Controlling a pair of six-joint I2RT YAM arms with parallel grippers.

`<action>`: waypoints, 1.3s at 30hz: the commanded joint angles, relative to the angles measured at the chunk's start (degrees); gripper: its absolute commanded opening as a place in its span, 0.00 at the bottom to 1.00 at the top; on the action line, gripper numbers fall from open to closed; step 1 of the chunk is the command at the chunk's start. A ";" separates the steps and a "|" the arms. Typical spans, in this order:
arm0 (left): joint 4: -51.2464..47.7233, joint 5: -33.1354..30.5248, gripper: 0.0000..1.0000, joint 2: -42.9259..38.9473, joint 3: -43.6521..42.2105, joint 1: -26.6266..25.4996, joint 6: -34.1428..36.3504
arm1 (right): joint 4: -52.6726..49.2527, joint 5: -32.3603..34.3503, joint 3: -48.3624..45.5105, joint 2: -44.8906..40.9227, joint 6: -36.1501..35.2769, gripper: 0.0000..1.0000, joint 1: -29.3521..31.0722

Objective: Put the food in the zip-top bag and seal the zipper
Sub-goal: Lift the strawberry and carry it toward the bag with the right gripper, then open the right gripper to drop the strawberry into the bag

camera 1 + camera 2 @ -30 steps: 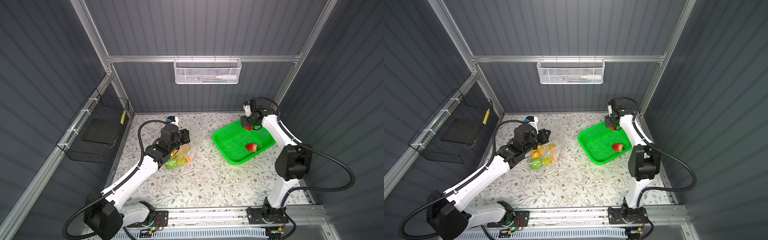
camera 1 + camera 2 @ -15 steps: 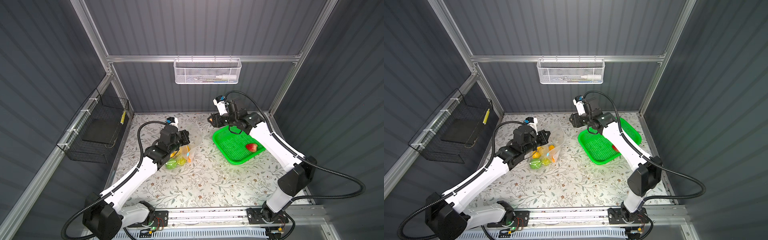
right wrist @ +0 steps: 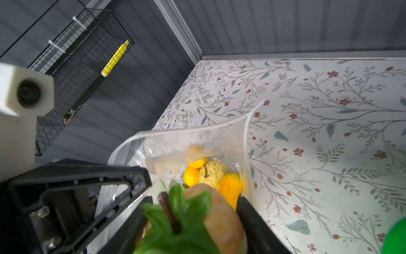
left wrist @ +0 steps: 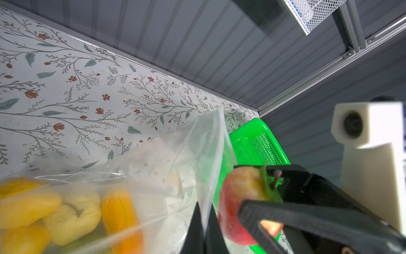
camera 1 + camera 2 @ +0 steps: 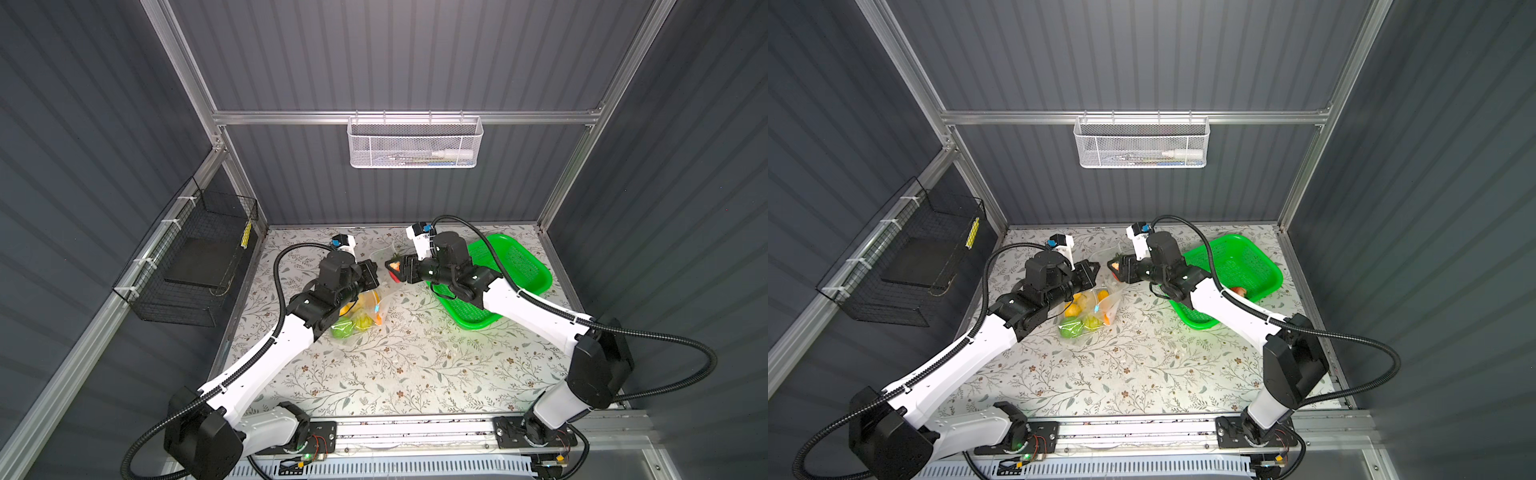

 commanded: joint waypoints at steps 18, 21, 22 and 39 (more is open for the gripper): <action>2.17 5.27 0.00 1.65 0.06 -0.06 0.45 | -8.50 2.98 2.56 6.59 -2.43 0.52 1.73; 2.30 5.48 0.00 1.95 0.32 -0.03 0.47 | -12.98 3.31 5.03 7.98 -3.50 0.55 1.78; 2.37 5.64 0.00 2.05 0.32 -0.03 0.43 | -14.25 3.42 5.80 8.52 -3.80 0.56 1.79; 1.37 4.34 0.00 0.91 -0.62 -0.03 -0.07 | -18.29 0.41 10.94 3.25 -4.97 0.88 1.39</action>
